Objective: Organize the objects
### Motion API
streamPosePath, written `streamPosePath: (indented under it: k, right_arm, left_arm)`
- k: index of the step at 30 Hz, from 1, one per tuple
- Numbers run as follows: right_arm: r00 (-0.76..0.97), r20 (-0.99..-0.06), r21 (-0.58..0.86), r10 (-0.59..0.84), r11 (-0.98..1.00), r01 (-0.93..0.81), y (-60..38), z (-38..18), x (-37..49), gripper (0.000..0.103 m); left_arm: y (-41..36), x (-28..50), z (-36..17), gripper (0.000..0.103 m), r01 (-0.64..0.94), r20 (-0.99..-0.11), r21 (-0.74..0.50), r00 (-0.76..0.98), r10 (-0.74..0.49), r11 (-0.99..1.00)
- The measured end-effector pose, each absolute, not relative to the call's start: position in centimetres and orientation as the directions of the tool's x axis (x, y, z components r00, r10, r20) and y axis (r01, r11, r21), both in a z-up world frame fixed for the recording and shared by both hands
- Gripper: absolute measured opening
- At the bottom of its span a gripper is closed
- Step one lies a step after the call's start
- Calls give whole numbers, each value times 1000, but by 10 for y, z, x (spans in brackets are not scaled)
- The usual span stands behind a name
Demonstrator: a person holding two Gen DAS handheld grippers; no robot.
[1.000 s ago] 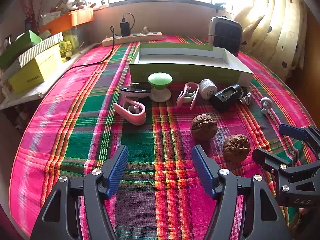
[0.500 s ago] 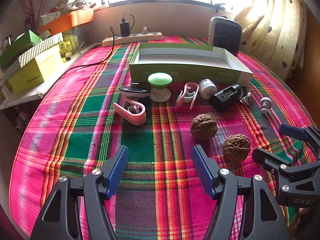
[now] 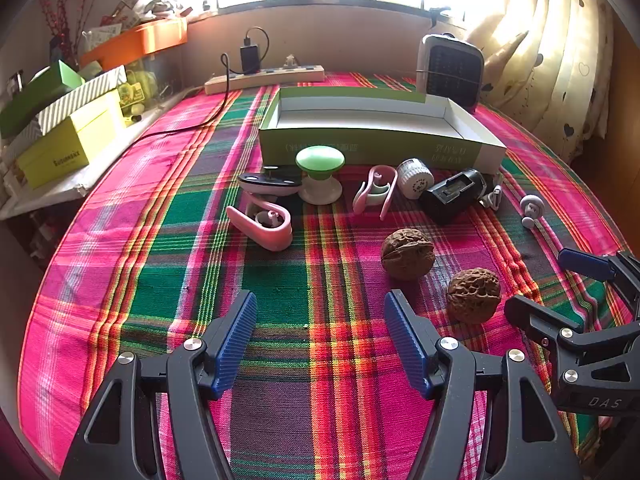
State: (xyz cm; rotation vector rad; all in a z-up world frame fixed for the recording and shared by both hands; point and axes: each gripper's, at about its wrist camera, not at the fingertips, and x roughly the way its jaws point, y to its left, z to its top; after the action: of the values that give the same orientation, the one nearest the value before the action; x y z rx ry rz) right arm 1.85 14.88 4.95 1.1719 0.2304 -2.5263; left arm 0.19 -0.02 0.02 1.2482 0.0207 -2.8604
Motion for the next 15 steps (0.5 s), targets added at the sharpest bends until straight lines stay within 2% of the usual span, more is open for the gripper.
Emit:
streamPosePath:
  k: [15]
  right_arm:
    - [-599, -763, -2, -240, -927, 375, 150, 49, 19, 92]
  left_arm:
    - [-1, 1, 1, 66, 21, -733, -5, -680, -10, -1000]
